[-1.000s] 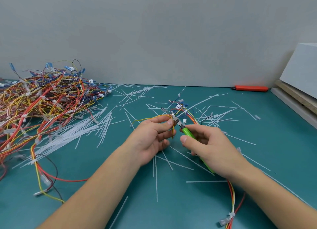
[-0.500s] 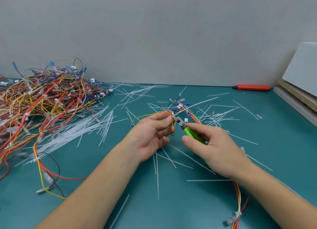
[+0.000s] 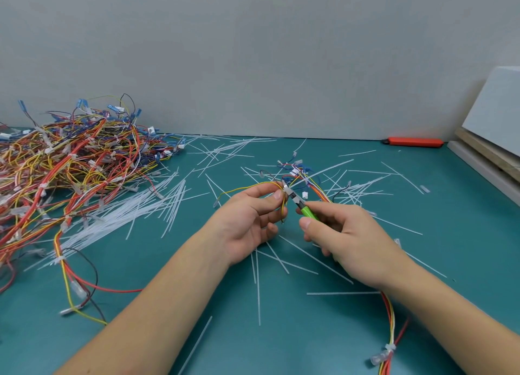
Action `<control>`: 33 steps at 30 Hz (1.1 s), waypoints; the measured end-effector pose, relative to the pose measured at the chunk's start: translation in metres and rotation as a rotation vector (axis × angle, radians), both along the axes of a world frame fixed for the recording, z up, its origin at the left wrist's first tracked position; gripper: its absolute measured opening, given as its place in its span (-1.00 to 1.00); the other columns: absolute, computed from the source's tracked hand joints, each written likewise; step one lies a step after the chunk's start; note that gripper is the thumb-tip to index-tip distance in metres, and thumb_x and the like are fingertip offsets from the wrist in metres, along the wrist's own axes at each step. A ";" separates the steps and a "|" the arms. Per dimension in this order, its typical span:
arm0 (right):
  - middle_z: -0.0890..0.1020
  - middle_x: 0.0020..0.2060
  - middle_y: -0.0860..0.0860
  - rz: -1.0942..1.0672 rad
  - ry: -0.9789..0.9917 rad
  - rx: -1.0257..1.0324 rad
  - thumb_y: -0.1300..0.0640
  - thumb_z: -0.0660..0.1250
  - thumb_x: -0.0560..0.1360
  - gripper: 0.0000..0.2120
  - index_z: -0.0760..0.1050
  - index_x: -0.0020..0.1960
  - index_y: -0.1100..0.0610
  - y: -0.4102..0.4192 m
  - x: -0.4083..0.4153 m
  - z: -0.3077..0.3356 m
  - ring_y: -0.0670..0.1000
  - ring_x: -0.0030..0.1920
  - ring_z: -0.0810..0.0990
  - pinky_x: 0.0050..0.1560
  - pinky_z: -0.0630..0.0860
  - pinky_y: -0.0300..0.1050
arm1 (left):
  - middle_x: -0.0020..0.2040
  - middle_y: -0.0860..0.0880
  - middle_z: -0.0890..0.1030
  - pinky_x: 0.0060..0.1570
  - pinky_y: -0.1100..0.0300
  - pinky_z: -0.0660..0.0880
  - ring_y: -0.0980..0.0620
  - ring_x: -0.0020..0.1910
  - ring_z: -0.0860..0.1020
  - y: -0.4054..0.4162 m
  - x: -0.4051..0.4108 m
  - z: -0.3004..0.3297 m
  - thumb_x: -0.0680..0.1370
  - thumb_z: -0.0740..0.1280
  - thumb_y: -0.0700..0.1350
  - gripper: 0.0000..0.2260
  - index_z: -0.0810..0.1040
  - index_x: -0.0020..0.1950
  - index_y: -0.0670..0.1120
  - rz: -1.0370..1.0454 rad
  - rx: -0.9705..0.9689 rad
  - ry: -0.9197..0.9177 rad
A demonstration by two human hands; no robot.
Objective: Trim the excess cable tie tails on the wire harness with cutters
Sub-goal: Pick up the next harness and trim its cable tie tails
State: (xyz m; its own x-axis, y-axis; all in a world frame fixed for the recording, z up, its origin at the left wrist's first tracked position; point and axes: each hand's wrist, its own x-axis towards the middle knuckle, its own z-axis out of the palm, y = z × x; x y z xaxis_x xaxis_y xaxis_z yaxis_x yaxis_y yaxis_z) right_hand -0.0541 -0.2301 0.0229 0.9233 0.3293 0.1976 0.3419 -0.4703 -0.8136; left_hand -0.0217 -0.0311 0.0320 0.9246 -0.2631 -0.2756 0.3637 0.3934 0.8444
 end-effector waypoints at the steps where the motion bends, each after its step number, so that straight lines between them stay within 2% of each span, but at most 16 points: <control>1: 0.52 -0.16 0.32 0.005 0.007 0.013 -0.27 0.29 0.49 -0.45 0.54 0.08 0.24 0.000 0.000 0.000 -0.01 -0.30 0.39 -0.27 0.42 0.07 | -0.18 0.04 0.68 -0.48 0.31 0.40 0.08 -0.30 0.64 0.000 0.000 0.000 0.58 0.40 -0.22 -0.87 0.65 -0.09 0.00 -0.004 -0.004 0.002; 5: 0.55 -0.15 0.30 0.008 0.039 0.069 -0.27 0.31 0.47 -0.47 0.56 0.09 0.19 -0.002 0.002 -0.001 -0.04 -0.32 0.44 -0.34 0.43 -0.24 | -0.18 0.05 0.69 -0.48 0.32 0.39 0.09 -0.30 0.64 -0.001 0.000 0.000 0.58 0.40 -0.22 -0.89 0.62 -0.03 0.00 -0.010 -0.001 0.000; 9: 0.57 -0.22 0.22 0.005 0.053 0.051 -0.25 0.30 0.49 -0.49 0.55 0.10 0.21 -0.002 0.002 0.000 -0.06 -0.34 0.41 -0.29 0.40 -0.09 | -0.17 0.05 0.69 -0.48 0.32 0.39 0.09 -0.30 0.64 -0.001 0.000 0.000 0.58 0.41 -0.22 -0.90 0.61 -0.02 -0.01 0.000 0.011 0.001; 11: 0.55 -0.28 0.19 0.005 0.071 0.081 -0.21 0.30 0.51 -0.52 0.56 0.06 0.23 -0.001 0.002 0.002 -0.05 -0.38 0.40 -0.33 0.38 -0.08 | -0.15 0.04 0.69 -0.48 0.32 0.39 0.09 -0.30 0.64 -0.001 0.000 -0.001 0.58 0.41 -0.21 -0.90 0.62 -0.02 -0.01 -0.005 0.006 -0.003; 13: 0.60 -0.30 0.14 -0.014 0.108 0.195 -0.15 0.32 0.52 -0.61 0.59 0.02 0.20 0.000 0.000 0.005 -0.03 -0.41 0.46 -0.42 0.42 -0.12 | -0.14 0.04 0.69 -0.47 0.31 0.40 0.09 -0.29 0.64 -0.001 0.000 0.000 0.58 0.41 -0.22 -0.90 0.62 -0.03 -0.01 -0.007 -0.010 -0.007; 15: 0.64 -0.24 0.20 -0.069 0.147 0.328 -0.14 0.35 0.51 -0.65 0.63 0.01 0.16 0.001 0.000 0.009 0.02 -0.41 0.49 -0.46 0.43 -0.13 | -0.16 0.04 0.69 -0.47 0.31 0.40 0.09 -0.29 0.63 -0.001 0.000 0.001 0.58 0.39 -0.22 -0.89 0.61 -0.02 -0.01 0.012 -0.031 -0.007; 19: 0.68 -0.19 0.15 -0.214 0.294 0.624 -0.12 0.41 0.45 -0.64 0.68 0.09 0.11 -0.010 0.005 0.022 0.02 -0.38 0.49 -0.45 0.40 -0.14 | -0.15 0.02 0.66 -0.44 0.28 0.48 0.07 -0.30 0.64 0.005 0.004 0.004 0.60 0.36 -0.26 -0.89 0.58 0.03 -0.05 0.134 -0.086 -0.003; 23: 0.67 -0.21 0.04 -0.403 0.300 0.764 -0.09 0.35 0.59 -0.70 0.62 0.13 0.12 -0.038 0.021 0.031 -0.03 -0.35 0.51 -0.37 0.42 -0.14 | -0.15 -0.07 0.62 -0.37 0.22 0.58 0.00 -0.28 0.69 0.009 0.007 0.007 0.62 0.31 -0.30 -0.90 0.55 0.02 -0.11 0.288 -0.148 -0.008; 26: 0.70 -0.11 0.08 -0.638 0.189 0.561 -0.08 0.37 0.60 -0.79 0.62 0.04 0.06 -0.061 0.035 0.031 0.01 -0.25 0.52 -0.27 0.40 -0.08 | -0.16 -0.07 0.58 -0.45 0.24 0.54 -0.01 -0.32 0.70 0.012 0.009 0.008 0.61 0.27 -0.29 -0.90 0.52 0.00 -0.11 0.407 -0.126 0.006; 29: 0.68 -0.05 0.12 -0.760 0.078 0.061 -0.12 0.42 0.54 -0.76 0.64 -0.03 0.05 -0.087 0.045 0.020 0.13 -0.13 0.55 -0.15 0.42 -0.01 | -0.21 -0.02 0.53 -0.54 0.27 0.42 0.04 -0.45 0.59 0.015 0.010 0.009 0.56 0.28 -0.23 -0.92 0.55 -0.03 -0.08 0.488 -0.034 0.014; 31: 0.65 0.01 0.18 -0.827 0.083 -0.330 -0.12 0.42 0.51 -0.68 0.64 0.11 0.10 -0.101 0.050 0.010 0.25 0.00 0.57 -0.04 0.50 0.05 | -0.23 0.00 0.50 -0.54 0.27 0.36 0.05 -0.48 0.50 0.015 0.010 0.009 0.54 0.31 -0.17 -0.94 0.58 -0.05 -0.07 0.500 0.038 -0.018; 33: 0.58 0.21 0.21 -0.879 0.145 -0.579 -0.13 0.42 0.52 -0.56 0.57 0.33 0.03 -0.110 0.055 0.002 0.32 0.24 0.50 0.18 0.48 0.16 | -0.25 0.00 0.50 -0.52 0.24 0.34 0.04 -0.47 0.47 0.013 0.008 0.009 0.53 0.34 -0.15 -0.95 0.60 -0.09 -0.07 0.493 0.091 -0.070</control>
State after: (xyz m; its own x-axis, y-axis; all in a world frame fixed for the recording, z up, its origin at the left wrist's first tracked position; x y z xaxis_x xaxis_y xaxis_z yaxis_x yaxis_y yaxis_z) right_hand 0.0006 -0.3401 0.0249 0.8849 -0.4563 0.0932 -0.3885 -0.8336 -0.3927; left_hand -0.0139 -0.0186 0.0409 0.9499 0.2313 -0.2101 0.0947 0.4275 0.8990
